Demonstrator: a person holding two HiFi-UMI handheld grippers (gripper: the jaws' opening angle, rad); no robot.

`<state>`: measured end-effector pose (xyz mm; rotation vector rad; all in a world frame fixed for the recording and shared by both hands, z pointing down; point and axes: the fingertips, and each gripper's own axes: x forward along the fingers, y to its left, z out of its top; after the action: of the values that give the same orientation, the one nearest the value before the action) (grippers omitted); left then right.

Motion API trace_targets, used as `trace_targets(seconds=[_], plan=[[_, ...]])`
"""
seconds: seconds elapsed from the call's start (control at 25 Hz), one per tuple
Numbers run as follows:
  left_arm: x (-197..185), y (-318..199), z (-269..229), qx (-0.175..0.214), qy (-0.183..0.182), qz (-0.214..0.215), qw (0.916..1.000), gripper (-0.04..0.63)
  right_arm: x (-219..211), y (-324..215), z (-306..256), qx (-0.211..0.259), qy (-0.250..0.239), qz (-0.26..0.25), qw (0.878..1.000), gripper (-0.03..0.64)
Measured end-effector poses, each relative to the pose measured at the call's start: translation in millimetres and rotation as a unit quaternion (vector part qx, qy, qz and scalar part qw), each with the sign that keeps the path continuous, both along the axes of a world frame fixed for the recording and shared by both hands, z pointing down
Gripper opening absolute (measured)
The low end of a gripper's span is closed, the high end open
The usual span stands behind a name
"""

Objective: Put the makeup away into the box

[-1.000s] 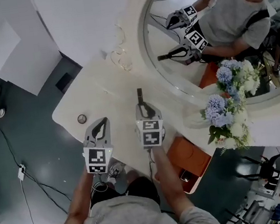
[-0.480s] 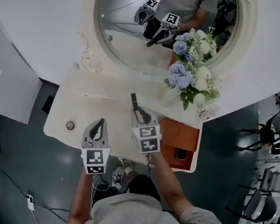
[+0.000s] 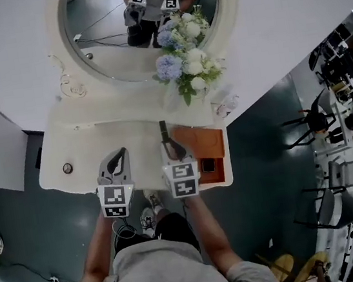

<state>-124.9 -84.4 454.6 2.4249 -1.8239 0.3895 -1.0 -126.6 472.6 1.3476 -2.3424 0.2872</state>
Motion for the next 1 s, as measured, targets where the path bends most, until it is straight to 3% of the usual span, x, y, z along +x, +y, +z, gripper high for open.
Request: trace_targets(seconds=[0.52, 1.0], plan=[[120.2, 1.3, 17.2, -0.015, 0.0, 0.141, 0.9899, 0.002, 125.8, 45.9, 25.1, -0.017, 0.016, 0.128, 0.991, 0.097], [173.3, 0.7, 70.2, -0.07, 0.003, 0.174, 0.9822, 0.001, 172.4, 63.2, 99.1, -0.09, 0.037, 0.147, 0.984, 0.097]])
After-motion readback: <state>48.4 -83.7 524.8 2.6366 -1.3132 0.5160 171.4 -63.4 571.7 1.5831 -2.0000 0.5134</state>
